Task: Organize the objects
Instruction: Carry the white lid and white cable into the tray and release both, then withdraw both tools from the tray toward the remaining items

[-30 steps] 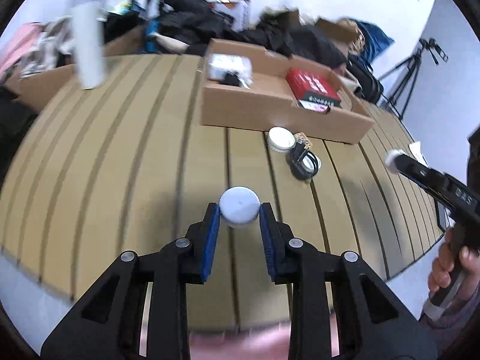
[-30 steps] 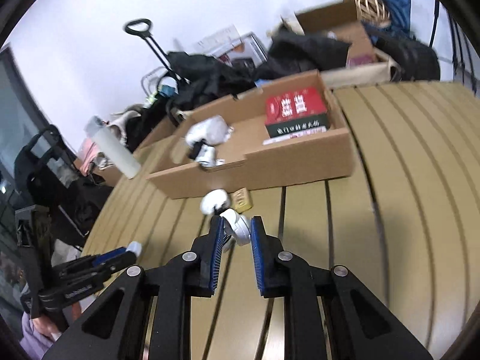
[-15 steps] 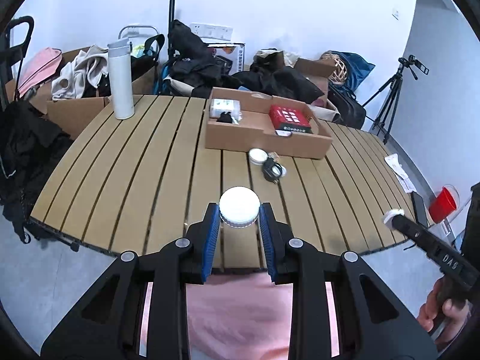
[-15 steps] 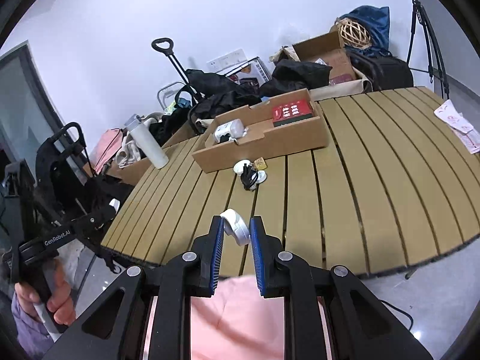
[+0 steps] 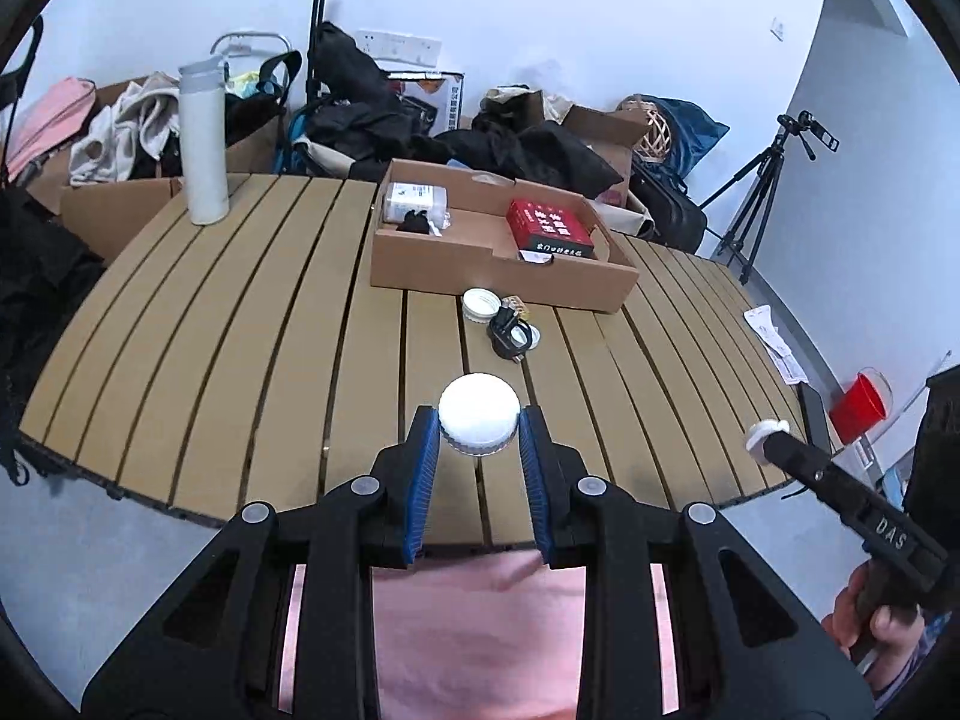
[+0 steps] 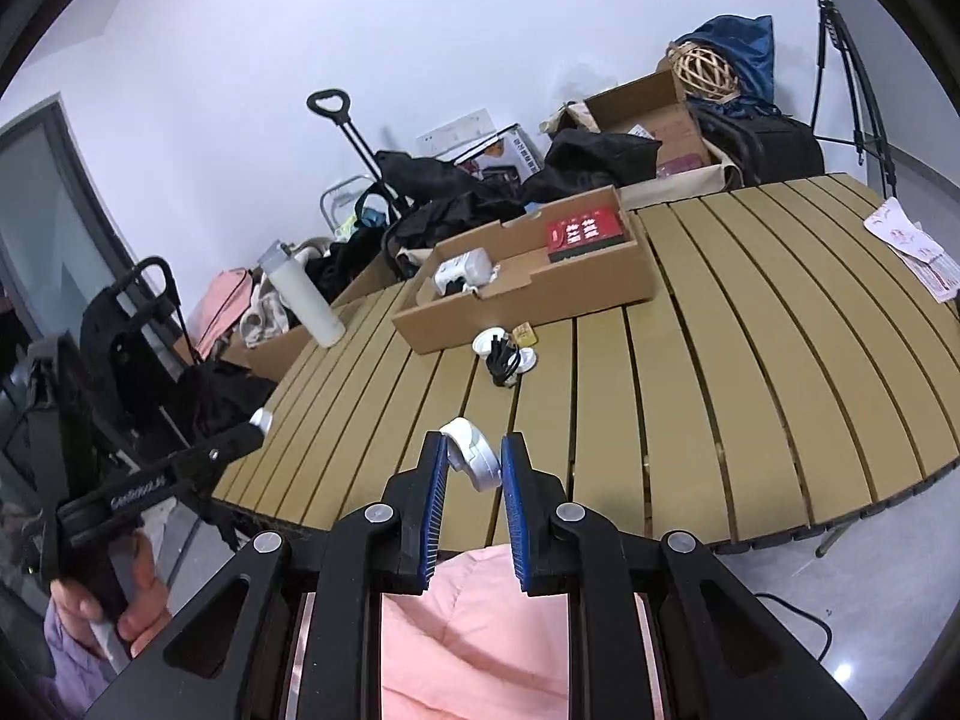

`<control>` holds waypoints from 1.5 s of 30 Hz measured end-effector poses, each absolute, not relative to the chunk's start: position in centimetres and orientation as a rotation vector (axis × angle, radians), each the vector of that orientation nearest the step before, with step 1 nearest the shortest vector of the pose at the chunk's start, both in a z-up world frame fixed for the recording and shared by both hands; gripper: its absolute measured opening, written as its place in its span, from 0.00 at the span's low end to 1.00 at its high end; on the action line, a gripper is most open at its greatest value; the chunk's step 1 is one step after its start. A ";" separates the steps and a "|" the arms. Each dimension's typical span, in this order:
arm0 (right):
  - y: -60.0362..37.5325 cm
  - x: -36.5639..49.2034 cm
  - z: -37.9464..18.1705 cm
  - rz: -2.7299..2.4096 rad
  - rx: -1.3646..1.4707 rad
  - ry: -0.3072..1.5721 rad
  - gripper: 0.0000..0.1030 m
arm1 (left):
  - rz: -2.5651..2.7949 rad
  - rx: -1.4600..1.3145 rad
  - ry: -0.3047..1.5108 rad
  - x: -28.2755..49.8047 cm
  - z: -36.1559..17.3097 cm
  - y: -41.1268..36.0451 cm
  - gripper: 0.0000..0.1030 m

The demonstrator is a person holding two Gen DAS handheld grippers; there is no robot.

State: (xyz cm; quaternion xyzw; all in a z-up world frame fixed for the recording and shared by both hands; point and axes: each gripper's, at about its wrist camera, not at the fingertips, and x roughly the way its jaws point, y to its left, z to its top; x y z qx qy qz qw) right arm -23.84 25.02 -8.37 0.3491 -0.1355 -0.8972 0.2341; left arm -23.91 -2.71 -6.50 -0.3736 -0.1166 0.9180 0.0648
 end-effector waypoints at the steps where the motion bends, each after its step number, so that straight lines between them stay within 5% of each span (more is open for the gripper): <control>1: 25.0 -24.3 -8.6 -2.459 0.965 -0.375 0.20 | 2.751 -1.135 -0.376 -24.8 -6.7 -2.9 0.23; 10: 23.0 -34.1 -9.7 -2.355 1.019 -0.408 0.20 | 2.714 -1.110 -0.345 -37.0 -6.4 -2.4 0.23; 17: 19.4 -50.4 -8.4 -2.279 1.075 -0.375 0.20 | 2.584 -1.240 -0.261 -53.1 -8.0 -0.7 0.23; 25: 13.9 -67.3 -14.3 -2.311 1.331 -0.304 0.20 | 2.531 -1.362 -0.180 -63.9 -13.1 0.8 0.25; 26: 13.7 -68.3 -15.1 -2.304 1.361 -0.306 0.20 | 2.537 -1.372 -0.149 -64.1 -13.3 0.8 0.27; 28: 13.3 -69.7 -16.1 -2.311 1.386 -0.298 0.20 | 2.540 -1.359 -0.150 -63.8 -13.2 0.2 0.54; 30: 13.2 -70.1 -16.5 -2.333 1.424 -0.255 0.20 | 2.575 -1.314 -0.179 -62.3 -12.0 -1.2 0.62; 39: 16.4 -60.4 -7.4 -2.371 1.237 -0.268 0.38 | 2.802 -1.179 -0.206 -48.0 -4.2 -5.7 0.81; 42: 17.1 -53.2 -4.2 -2.394 1.155 -0.176 0.63 | 2.834 -1.129 -0.209 -41.2 -2.8 -5.7 0.87; 45: 17.4 -46.8 -2.8 -2.389 1.107 -0.105 0.65 | 2.857 -1.115 -0.195 -34.9 -2.7 -4.9 0.87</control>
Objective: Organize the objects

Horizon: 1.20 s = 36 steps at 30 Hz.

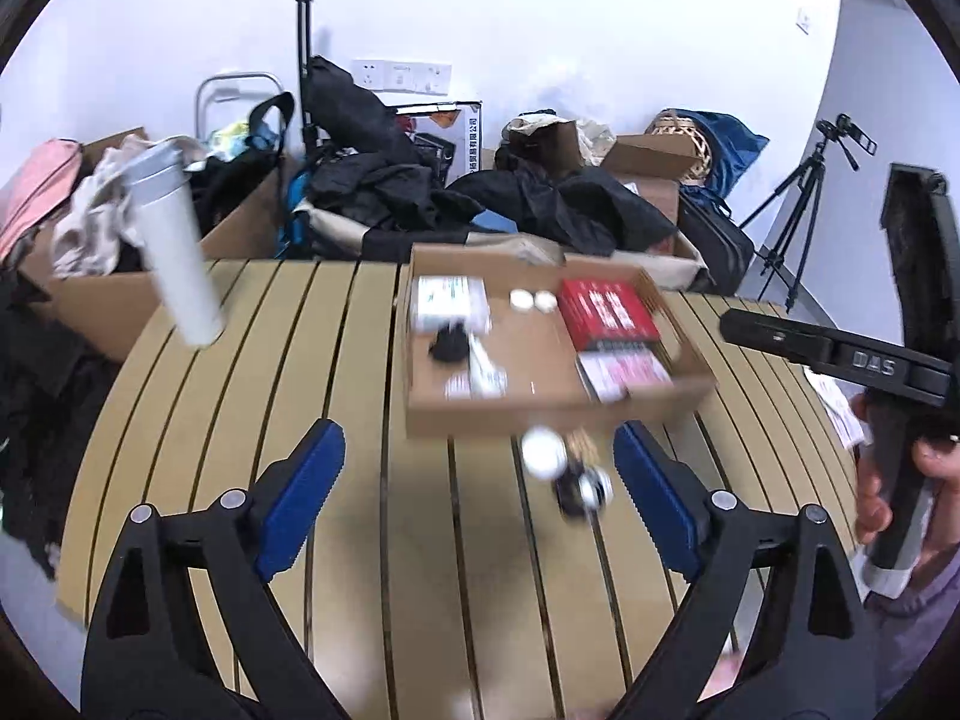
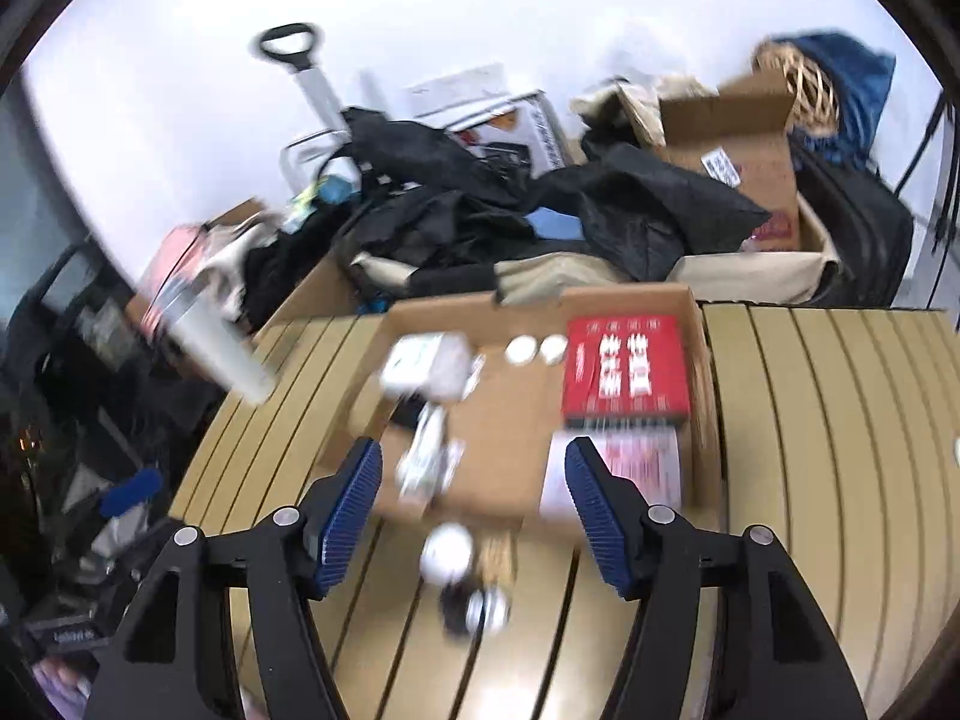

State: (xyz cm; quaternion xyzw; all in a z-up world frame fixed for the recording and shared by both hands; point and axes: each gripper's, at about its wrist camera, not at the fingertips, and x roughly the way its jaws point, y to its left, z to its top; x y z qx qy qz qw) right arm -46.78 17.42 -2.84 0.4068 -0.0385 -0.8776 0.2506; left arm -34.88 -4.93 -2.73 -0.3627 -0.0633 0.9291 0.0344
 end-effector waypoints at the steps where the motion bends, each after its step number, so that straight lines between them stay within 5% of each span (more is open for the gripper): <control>1: 17.7 -44.7 -2.7 -2.390 1.099 -0.082 0.65 | 2.860 -1.116 -0.188 -33.7 -2.8 -4.6 0.87; 6: 19.9 -35.9 -3.6 -2.412 1.100 -0.044 0.65 | 2.834 -1.131 -0.213 -27.1 -4.2 -3.6 0.88; 16: 24.2 -27.5 -6.8 -2.440 1.156 -0.281 0.66 | 2.893 -1.080 -0.186 -23.1 -2.8 -3.4 0.88; 33: 18.5 -33.7 -13.4 -2.378 1.231 -0.098 0.65 | 2.766 -1.189 -0.196 -30.8 -9.1 -4.1 0.86; 36: 18.0 -36.9 -14.5 -2.354 1.246 -0.132 0.55 | 2.716 -1.190 -0.168 -34.0 -10.1 -3.2 0.85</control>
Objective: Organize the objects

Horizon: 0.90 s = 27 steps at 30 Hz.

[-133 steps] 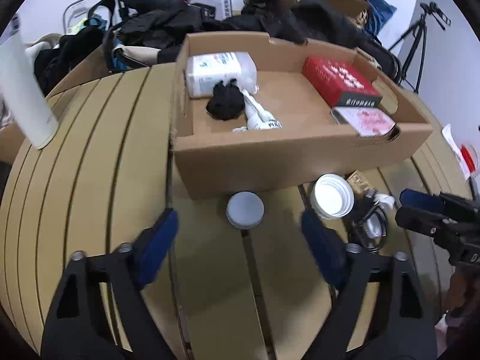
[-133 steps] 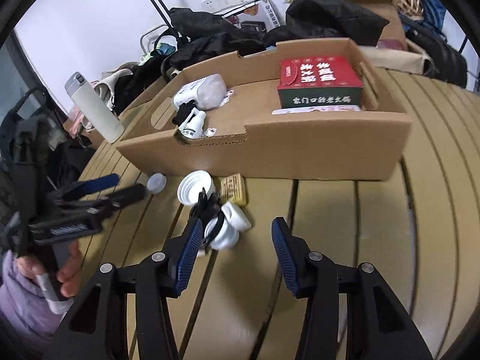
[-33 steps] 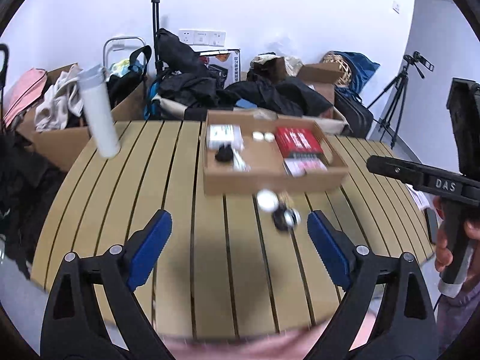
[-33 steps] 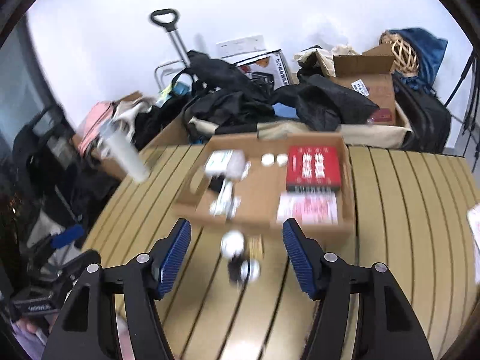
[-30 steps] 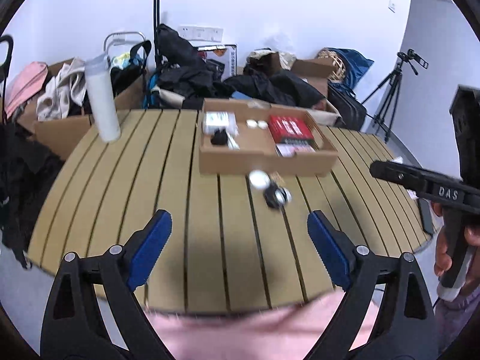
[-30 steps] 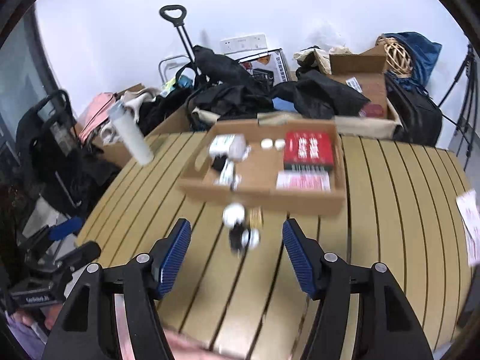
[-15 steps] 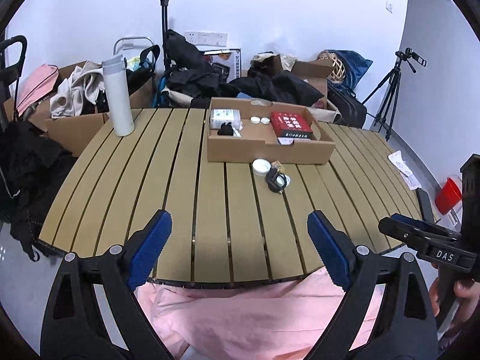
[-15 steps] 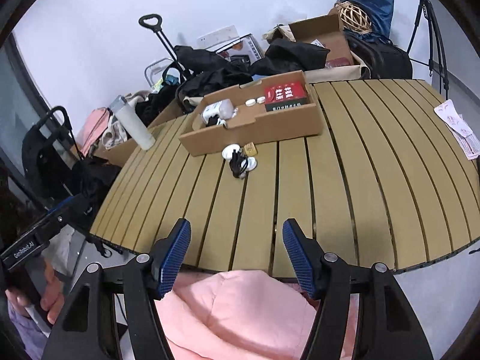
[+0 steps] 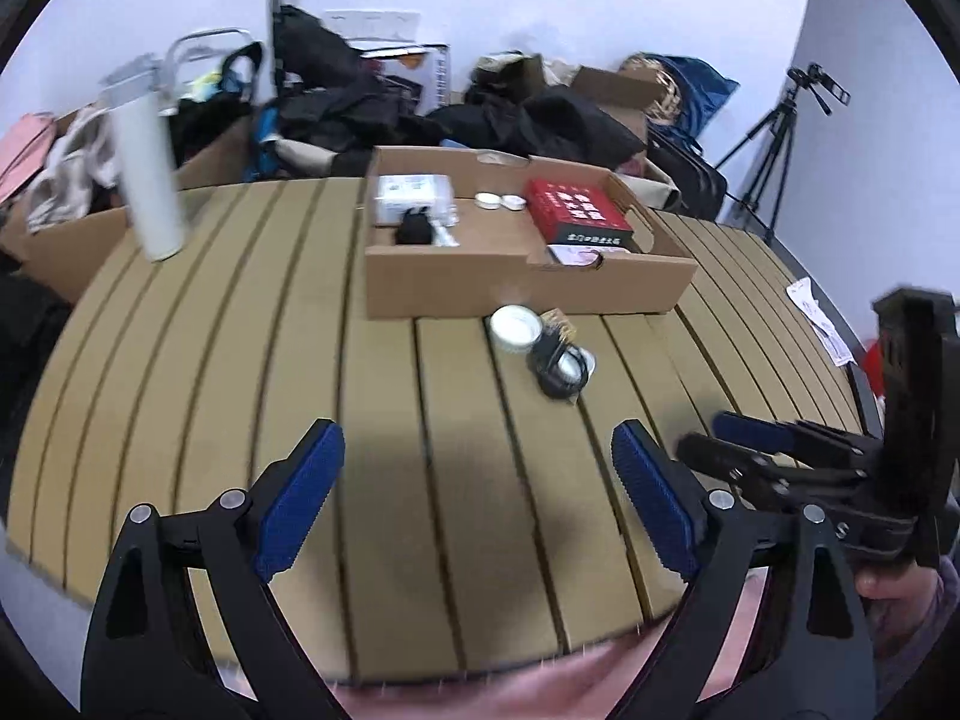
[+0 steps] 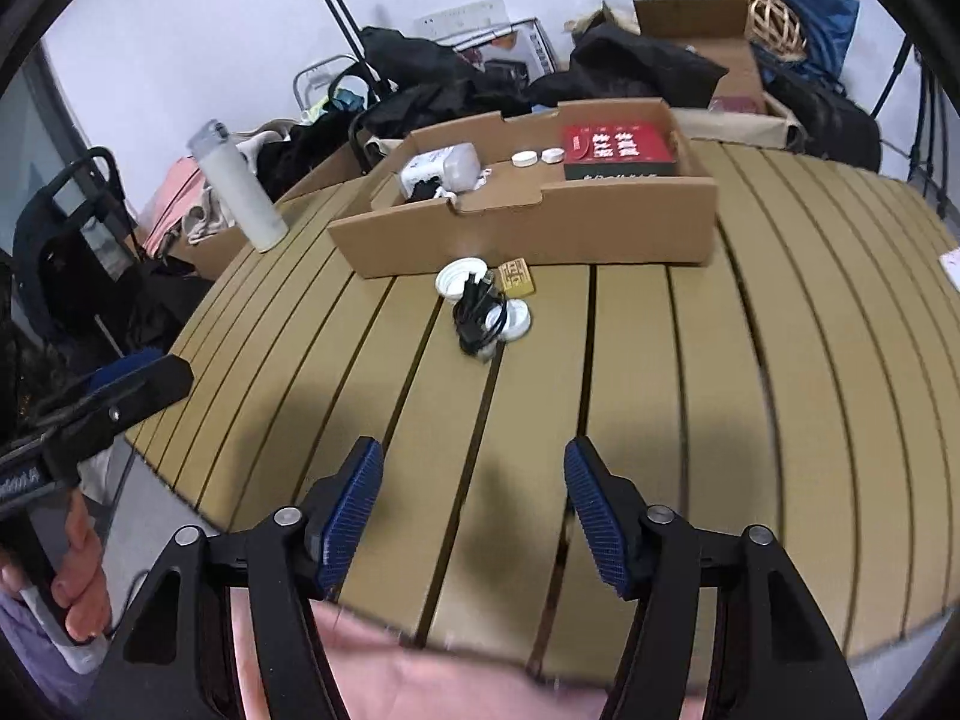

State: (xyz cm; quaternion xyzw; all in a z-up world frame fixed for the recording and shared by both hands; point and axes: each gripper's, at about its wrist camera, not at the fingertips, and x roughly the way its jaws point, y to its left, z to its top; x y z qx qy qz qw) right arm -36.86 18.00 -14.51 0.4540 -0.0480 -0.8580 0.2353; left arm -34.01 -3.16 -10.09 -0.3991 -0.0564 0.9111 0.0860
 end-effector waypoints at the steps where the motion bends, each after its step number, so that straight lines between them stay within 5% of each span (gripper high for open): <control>1: 17.9 -37.9 -14.8 -2.351 1.243 -0.152 0.52 | 2.687 -1.194 -0.163 -35.2 -10.5 -2.6 0.85; 5: 18.2 -42.2 -15.8 -2.349 1.241 -0.230 0.37 | 2.594 -1.260 -0.126 -39.9 -12.3 0.6 0.77; 17: 21.3 -47.1 -18.9 -2.306 1.216 -0.337 0.32 | 2.512 -1.407 -0.086 -45.5 -18.4 4.6 0.73; 19: 21.4 -47.0 -19.1 -2.272 1.187 -0.380 0.32 | 2.531 -1.411 -0.062 -45.4 -18.8 4.7 0.48; 21: 21.3 -46.9 -19.2 -2.278 1.185 -0.377 0.33 | 2.506 -1.422 -0.129 -45.6 -19.1 4.6 0.38; 27: 21.4 -46.4 -18.4 -2.310 1.180 -0.336 0.35 | 2.516 -1.392 -0.197 -43.2 -17.3 3.2 0.35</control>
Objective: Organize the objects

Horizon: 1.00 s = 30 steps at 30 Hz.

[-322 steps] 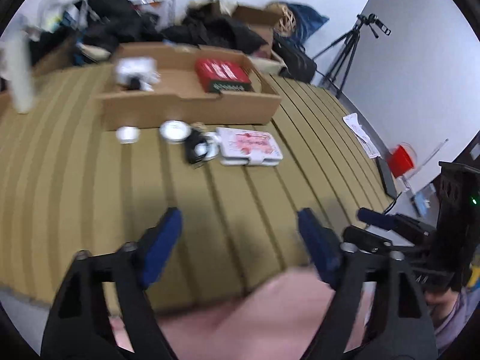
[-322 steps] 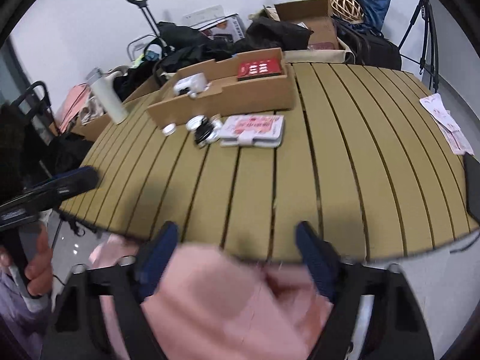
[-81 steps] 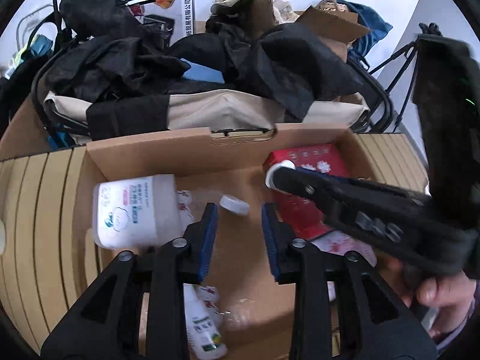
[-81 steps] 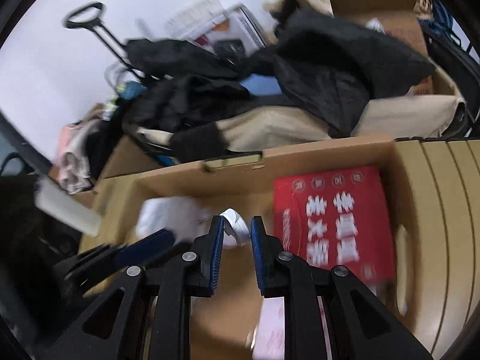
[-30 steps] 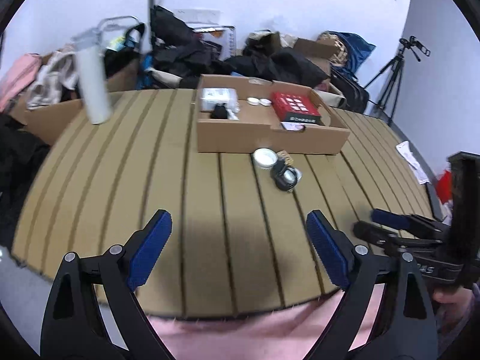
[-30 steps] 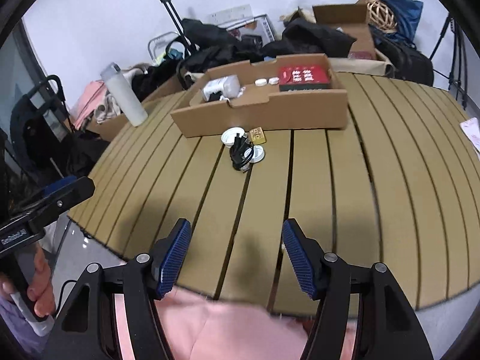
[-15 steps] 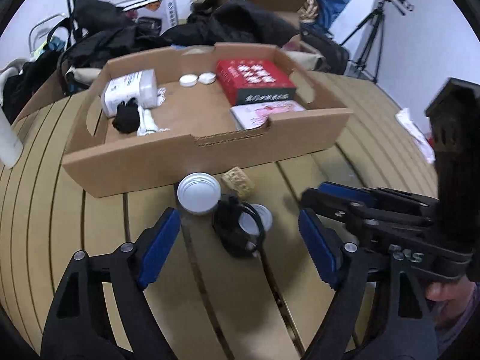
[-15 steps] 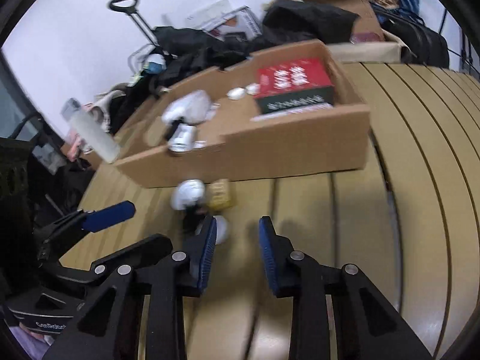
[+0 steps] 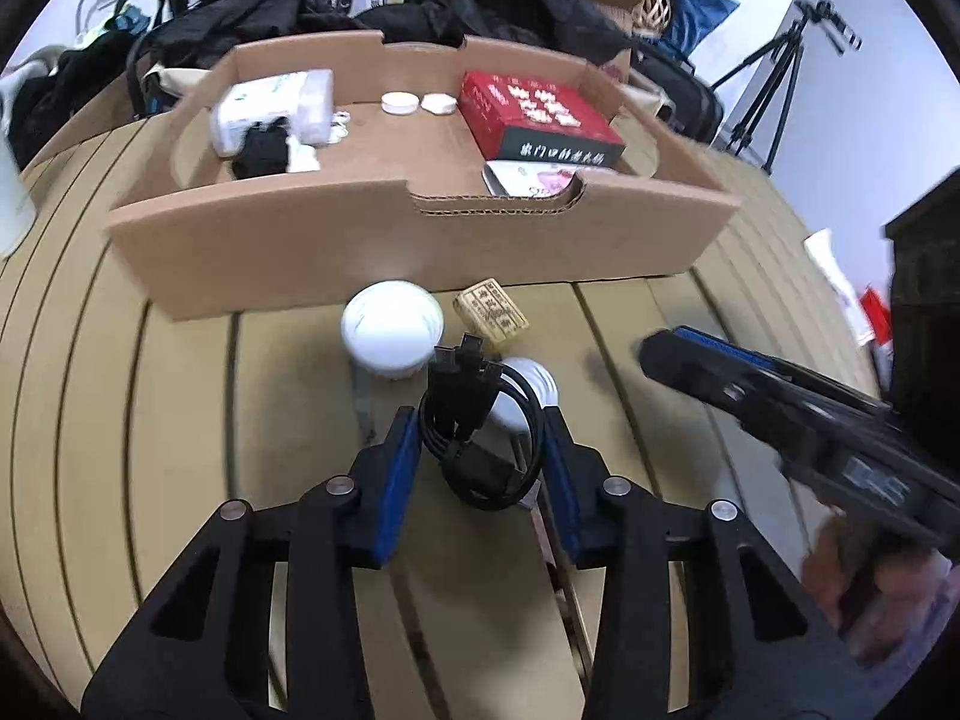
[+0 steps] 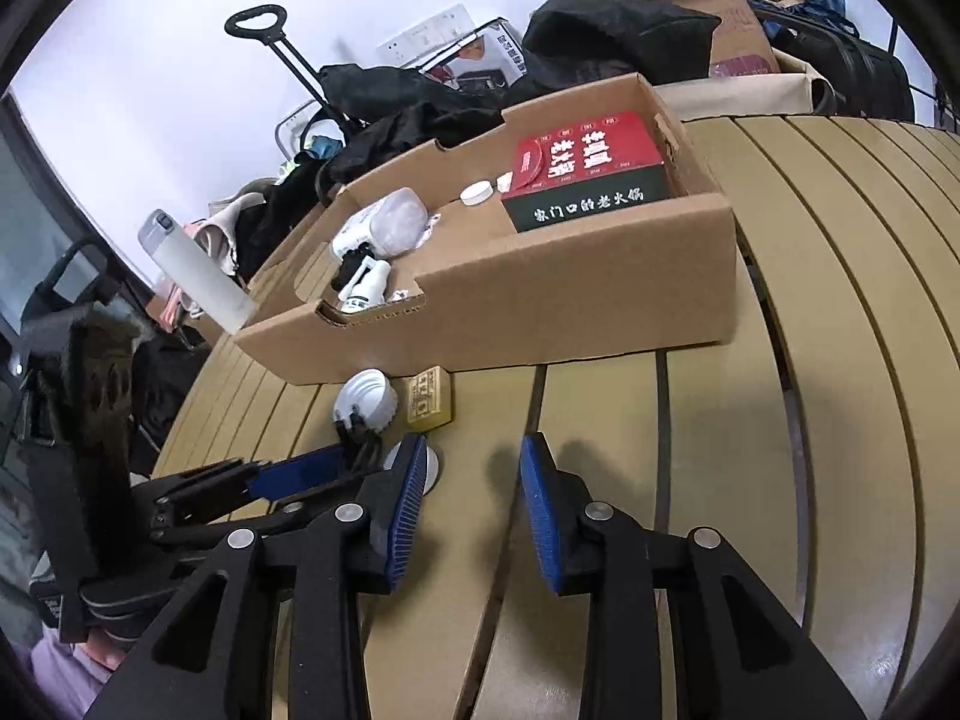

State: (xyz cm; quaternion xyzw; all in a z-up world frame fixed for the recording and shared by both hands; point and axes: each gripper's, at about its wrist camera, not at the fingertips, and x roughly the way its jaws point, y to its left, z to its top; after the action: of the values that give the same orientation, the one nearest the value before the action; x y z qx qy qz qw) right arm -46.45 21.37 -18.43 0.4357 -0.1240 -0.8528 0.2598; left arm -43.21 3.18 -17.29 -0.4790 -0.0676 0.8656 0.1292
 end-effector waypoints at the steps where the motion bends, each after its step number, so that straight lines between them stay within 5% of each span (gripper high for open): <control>1: 21.2 -46.4 -18.4 -2.313 1.185 -0.324 0.35 | 2.517 -1.381 -0.221 -42.5 -16.8 2.6 0.35; 9: 15.3 -46.1 -19.4 -2.308 1.263 -0.057 0.35 | 2.629 -1.396 -0.430 -37.7 -14.9 -5.0 0.35; 17: 12.8 -45.5 -19.9 -2.371 1.255 0.135 0.34 | 2.643 -1.402 -0.442 -36.7 -14.3 -6.1 0.35; 22: 13.0 -44.7 -19.4 -2.337 1.252 0.078 0.27 | 2.636 -1.370 -0.442 -34.5 -12.2 -5.2 0.35; 23: 13.5 -44.1 -18.9 -2.340 1.234 0.054 0.05 | 2.620 -1.372 -0.462 -33.9 -11.8 -5.0 0.35; 24: 13.9 -43.5 -18.3 -2.346 1.229 0.032 0.00 | 2.604 -1.374 -0.479 -33.1 -11.3 -4.8 0.35; 30: 18.3 -36.7 -12.4 -2.421 1.097 -0.045 0.00 | 2.603 -1.315 -0.419 -27.6 -8.7 -2.8 0.35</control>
State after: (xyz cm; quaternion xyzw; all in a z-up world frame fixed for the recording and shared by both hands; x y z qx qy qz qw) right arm -36.72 18.34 -12.43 0.4009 -0.0163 -0.8842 0.2394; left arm -27.60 -2.81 -8.74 -0.4441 -0.1414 0.8793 0.0978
